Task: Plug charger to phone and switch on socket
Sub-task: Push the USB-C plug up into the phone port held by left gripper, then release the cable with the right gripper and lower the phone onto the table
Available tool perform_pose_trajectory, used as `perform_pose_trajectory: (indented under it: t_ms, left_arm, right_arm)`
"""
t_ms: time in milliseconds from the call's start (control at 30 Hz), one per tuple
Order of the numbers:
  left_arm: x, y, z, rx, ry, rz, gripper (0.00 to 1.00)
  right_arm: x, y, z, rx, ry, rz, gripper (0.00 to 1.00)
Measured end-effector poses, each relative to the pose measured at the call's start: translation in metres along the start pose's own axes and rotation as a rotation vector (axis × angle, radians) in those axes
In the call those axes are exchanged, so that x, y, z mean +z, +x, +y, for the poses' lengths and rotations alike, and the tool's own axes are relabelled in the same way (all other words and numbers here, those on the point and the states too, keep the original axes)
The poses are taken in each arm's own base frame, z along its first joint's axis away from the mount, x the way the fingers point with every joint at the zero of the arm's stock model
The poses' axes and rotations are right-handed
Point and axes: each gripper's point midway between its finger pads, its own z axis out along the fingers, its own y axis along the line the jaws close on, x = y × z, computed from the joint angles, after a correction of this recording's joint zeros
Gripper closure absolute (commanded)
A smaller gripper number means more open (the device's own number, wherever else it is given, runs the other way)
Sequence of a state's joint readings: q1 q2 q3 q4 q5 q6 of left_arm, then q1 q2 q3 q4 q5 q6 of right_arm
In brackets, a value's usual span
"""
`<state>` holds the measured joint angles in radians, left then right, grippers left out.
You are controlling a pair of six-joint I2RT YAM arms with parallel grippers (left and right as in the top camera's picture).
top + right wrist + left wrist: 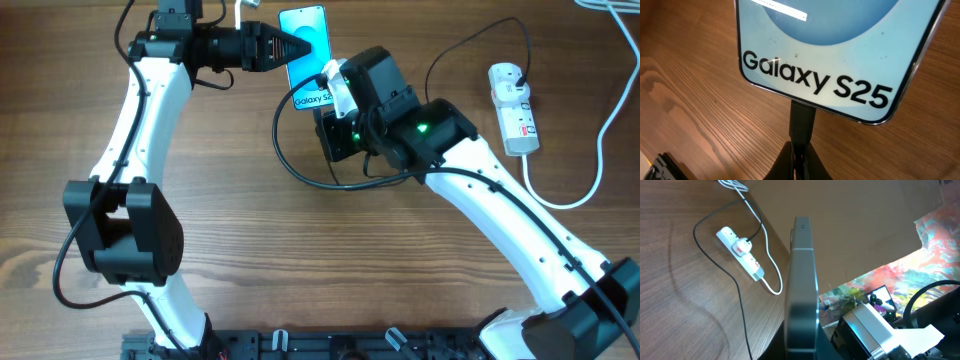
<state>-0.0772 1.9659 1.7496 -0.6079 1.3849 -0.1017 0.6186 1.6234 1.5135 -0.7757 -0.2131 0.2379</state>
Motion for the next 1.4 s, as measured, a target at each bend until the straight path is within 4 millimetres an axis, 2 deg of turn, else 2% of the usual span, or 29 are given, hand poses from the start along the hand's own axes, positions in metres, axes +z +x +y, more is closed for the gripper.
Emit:
perform_pose_trajectory:
  t_ms: [233,333,367,400,500,533,633,700,733,800,833,900,967,1100,1200,1400]
  left_arm:
    - [-0.003,-0.001,0.001,-0.004,-0.011,-0.005,0.96]
    - [-0.003,-0.001,0.002,-0.001,-0.014,-0.006,0.96]
    - [-0.003,-0.001,0.002,-0.002,-0.017,-0.006,0.96]
    - [-0.003,-0.001,0.004,-0.007,-0.026,-0.006,0.96]
    - [0.001,0.002,0.009,-0.023,-0.058,0.0,0.96]
    - [0.001,0.002,0.013,-0.028,-0.083,-0.002,0.96]
    - [-0.003,0.004,0.038,-0.069,-0.227,-0.012,0.96]
    - [-0.008,0.017,0.055,-0.149,-0.331,0.007,0.96]
    - [-0.011,0.026,0.067,-0.191,-0.386,0.023,0.96]
    - [-0.013,0.037,0.082,-0.232,-0.435,0.05,0.96]
    - [-0.013,0.044,0.087,-0.252,-0.446,0.068,0.96]
    - [-0.008,0.057,0.098,-0.283,-0.455,0.108,0.96]
    - [0.009,0.077,0.111,-0.306,-0.45,0.169,0.96]
    - [0.043,0.104,0.129,-0.326,-0.427,0.258,0.96]
    - [0.058,0.114,0.143,-0.315,-0.418,0.285,0.96]
    - [0.067,0.104,0.158,-0.278,-0.395,0.24,0.96]
  right_arm:
    - [0.002,-0.004,0.001,0.0,-0.004,-0.014,0.96]
    - [0.003,-0.005,0.001,-0.001,-0.005,-0.019,0.85]
    - [0.003,-0.006,0.001,-0.003,-0.002,-0.024,0.76]
    - [0.002,-0.018,0.001,-0.009,0.005,-0.072,0.67]
    - [0.001,-0.018,-0.002,-0.005,0.015,-0.07,0.61]
    - [0.0,-0.018,-0.003,-0.003,0.021,-0.069,0.59]
    - [-0.001,-0.009,-0.01,0.015,0.046,-0.028,0.36]
    - [-0.002,0.0,-0.013,0.031,0.066,0.004,0.31]
    - [-0.005,0.005,-0.019,0.046,0.095,0.024,0.19]
    - [-0.014,0.008,-0.033,0.095,0.155,0.023,0.11]
    - [-0.02,0.01,-0.044,0.118,0.192,0.024,0.11]
    - [-0.042,0.006,-0.079,0.213,0.278,-0.008,0.11]
    - [-0.065,0.007,-0.126,0.33,0.365,-0.035,0.1]
    - [-0.087,0.018,-0.175,0.451,0.435,-0.027,0.08]
    - [-0.094,0.024,-0.188,0.485,0.452,-0.018,0.07]
    - [-0.095,0.026,-0.19,0.494,0.45,-0.015,0.07]
